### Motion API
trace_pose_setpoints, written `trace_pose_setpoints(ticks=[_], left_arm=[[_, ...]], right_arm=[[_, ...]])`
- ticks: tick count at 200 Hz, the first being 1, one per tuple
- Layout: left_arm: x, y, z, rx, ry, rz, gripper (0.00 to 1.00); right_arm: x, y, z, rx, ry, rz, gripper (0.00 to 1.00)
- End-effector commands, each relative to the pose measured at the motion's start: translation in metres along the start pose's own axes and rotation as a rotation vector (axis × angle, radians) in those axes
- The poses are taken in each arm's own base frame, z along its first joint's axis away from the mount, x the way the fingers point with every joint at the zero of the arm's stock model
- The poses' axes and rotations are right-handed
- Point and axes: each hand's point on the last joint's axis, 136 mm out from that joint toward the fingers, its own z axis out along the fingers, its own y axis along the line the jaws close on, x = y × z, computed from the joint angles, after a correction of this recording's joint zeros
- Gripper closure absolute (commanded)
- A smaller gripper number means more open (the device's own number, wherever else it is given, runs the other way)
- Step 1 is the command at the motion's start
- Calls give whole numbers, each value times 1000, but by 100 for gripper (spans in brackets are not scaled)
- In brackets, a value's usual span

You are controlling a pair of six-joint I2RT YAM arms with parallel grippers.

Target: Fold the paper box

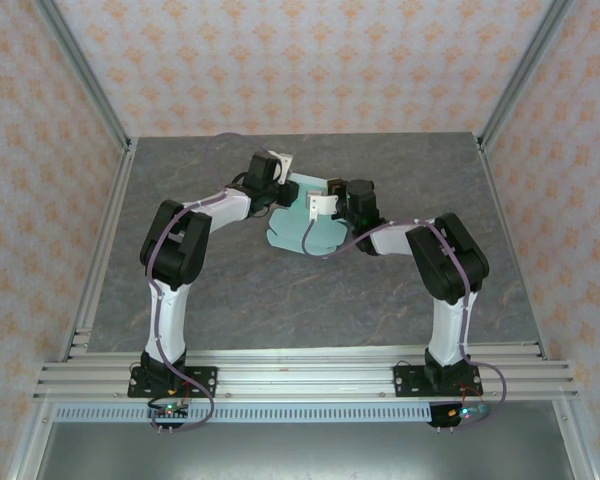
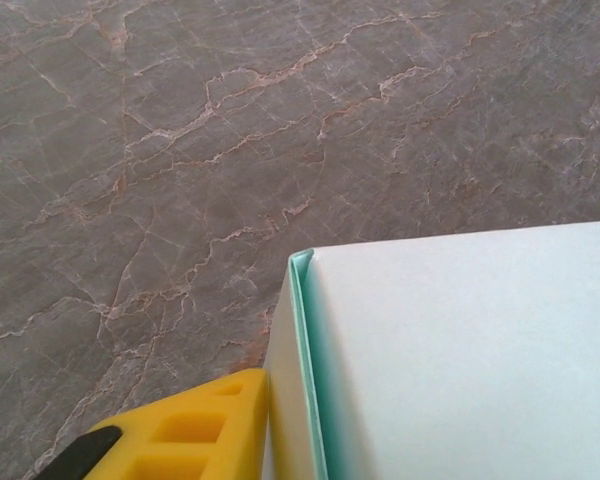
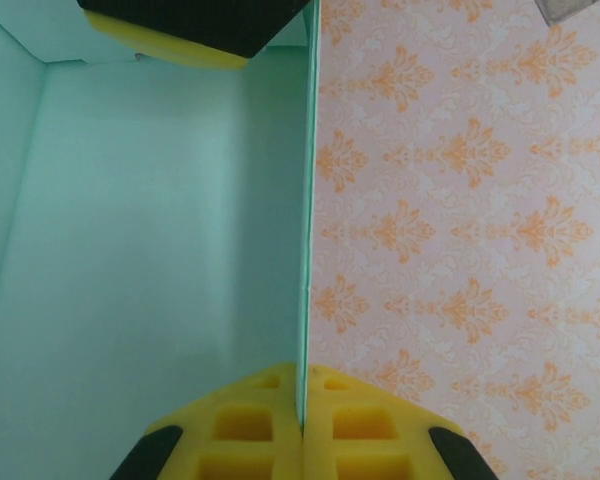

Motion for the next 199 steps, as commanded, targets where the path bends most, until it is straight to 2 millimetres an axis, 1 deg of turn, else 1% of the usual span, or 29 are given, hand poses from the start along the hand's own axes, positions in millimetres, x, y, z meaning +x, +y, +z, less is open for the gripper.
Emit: trace_pose_setpoints(ticks=[1,39,84,122,150,170,174,181,199], left_arm=[[-2,0,3,13,-9,29,75],[0,-1,5,20,-1,30,75],[-4,-5,6,29,-5,29,81],[-10,-6,1,7,-20,14,87],[-10,0,-5,-37,-16,16,91],[-10,3,-13,-57,-23,27,92],[-10,4,-14,-62,-23,29,93],[-10,4,-17,-71,-24,34,93],[-11,5,-23,-83,-25,50,95]], right_arm=[[-1,0,-3,-38,1,8,100],[-2,-1,-3,-39,-1,8,100],[-3,-1,-3,-44,-1,8,100],[-5,0,-3,-43,0,8,100],[-4,-3,-5,-27,5,11,100],[-3,-4,-8,-20,10,17,100],[-3,-5,-9,-16,13,20,99],[-3,-5,-10,-15,14,26,93],[-2,-7,-13,-13,18,47,86]])
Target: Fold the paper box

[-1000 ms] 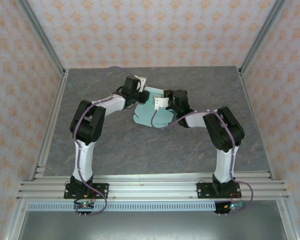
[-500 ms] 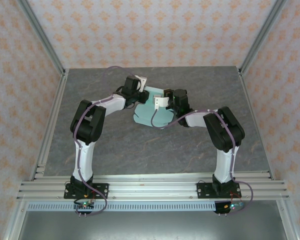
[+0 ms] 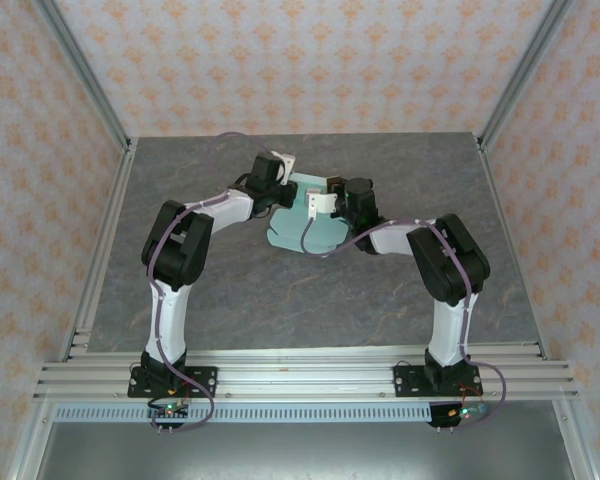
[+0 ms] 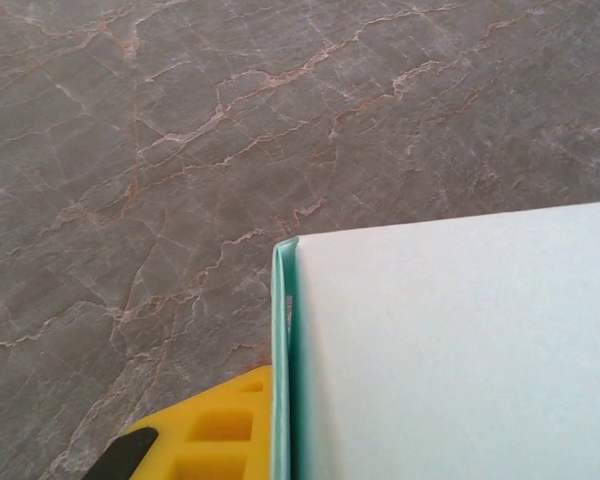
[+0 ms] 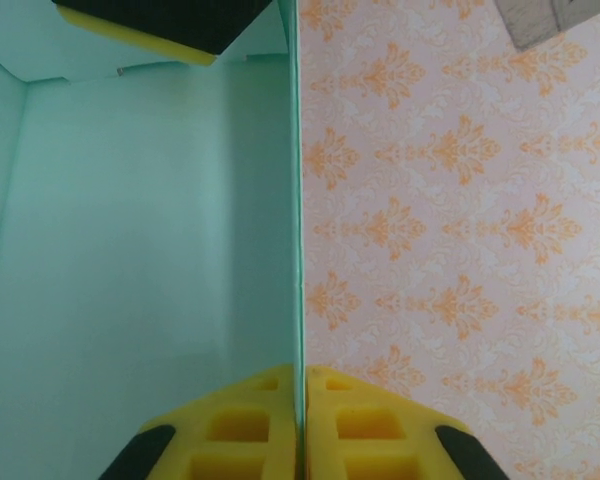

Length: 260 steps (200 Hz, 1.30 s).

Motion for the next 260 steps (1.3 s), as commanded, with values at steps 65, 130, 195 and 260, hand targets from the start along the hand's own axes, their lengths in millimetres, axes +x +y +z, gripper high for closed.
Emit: trace_pose_setpoints(ticks=[65,130,195,260], left_arm=[[-6,8,-39,-93,-9,17,98],[2,21,-57,-178,35,-56,100],[0,27,-85,-228,21,-98,100],[2,23,-97,-207,3,-123,100]], right_arm=[[-16,-5,-22,-6,-28,159,55],[-60,-10,-44,-3,-94,366,34],[-49,-68,-108,-21,73,1089,32],[-52,-60,-128,-256,309,1447,30]])
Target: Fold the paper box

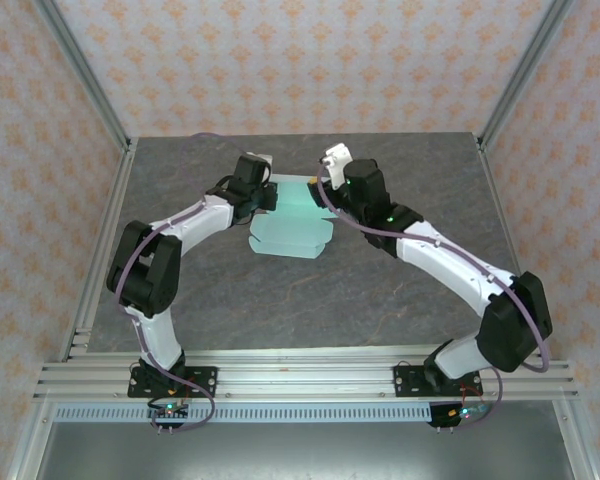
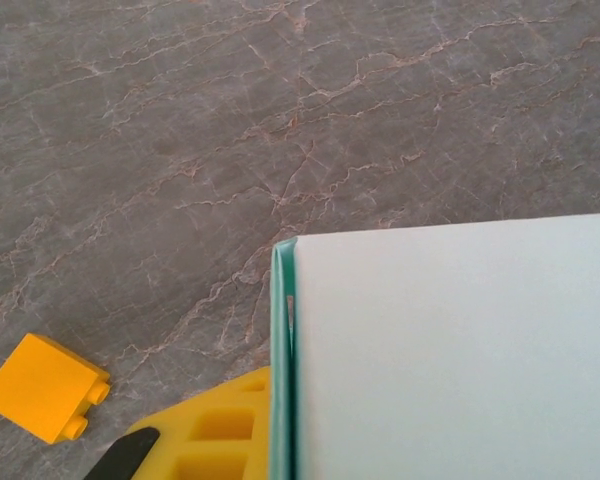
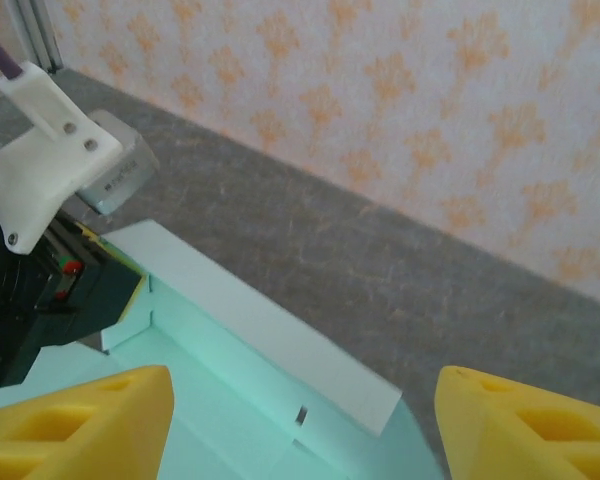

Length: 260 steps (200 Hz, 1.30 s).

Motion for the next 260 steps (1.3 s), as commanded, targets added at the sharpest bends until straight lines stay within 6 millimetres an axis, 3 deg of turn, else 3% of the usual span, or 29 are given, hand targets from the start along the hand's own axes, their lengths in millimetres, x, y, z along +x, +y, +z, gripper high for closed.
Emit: trace_pose_setpoints(ticks=[1,71,166,245,260], left_arm=[[-3,-1,-11,-7,-22,-19,100],[-3,-1,-16,3,-43,-23,100],[-6,-3,-18,14,-47,-22,100],[-8,-6,-18,31,-53,-25,100],[-8,-6,-18,29,-53,-24,100]], right_arm=[[45,2,-1,-3,248,187,30],[46,-1,27,25,409,274,30],[58,4,49,23,499,316,33],[74,30,58,-105,551,395,42],[73,28,58,-117,549,417,41]])
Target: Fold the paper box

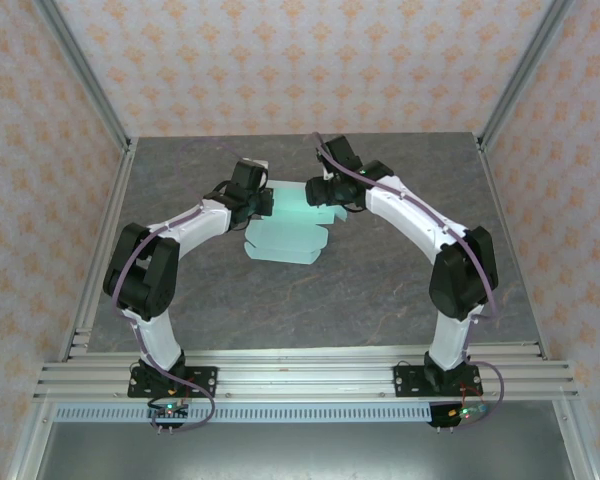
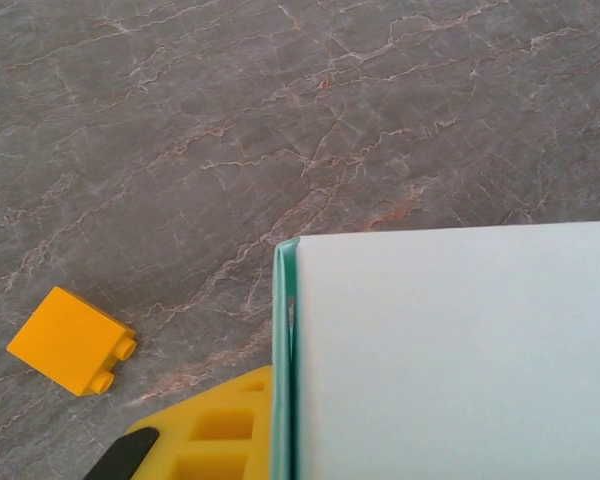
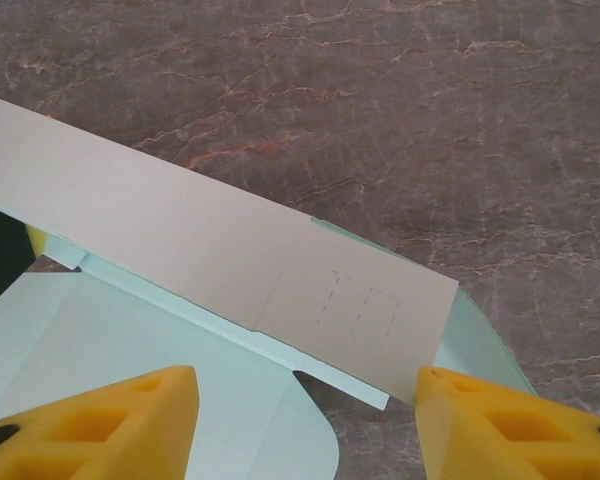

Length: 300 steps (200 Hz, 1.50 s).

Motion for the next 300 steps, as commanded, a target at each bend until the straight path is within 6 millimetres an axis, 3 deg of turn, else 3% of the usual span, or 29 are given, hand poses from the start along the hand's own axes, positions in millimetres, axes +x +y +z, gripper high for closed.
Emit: trace_pose_setpoints(ticks=[1,48,110,143,192,300], left_arm=[[-23,-15,-16,57,-76,-17,100],[-23,-12,-16,45,-77,-14,100],[-22,-12,-17,47,-76,-10,100],[-21,-13,-18,50,-73,-5,100],[-22,-14,-18,58,-73,-3,100],[-21,-17,-19,69,-72,-10,100]], right_arm=[[4,15,4,-102,31,33,41],[0,-19,-2,-83,14,125,32],[-12,-26,5,-135,-19,189,28],[-25,-20,2,-173,-33,153,28],[-27,-17,0,-174,-24,87,28],[-6,18,19,-242,47,58,41]])
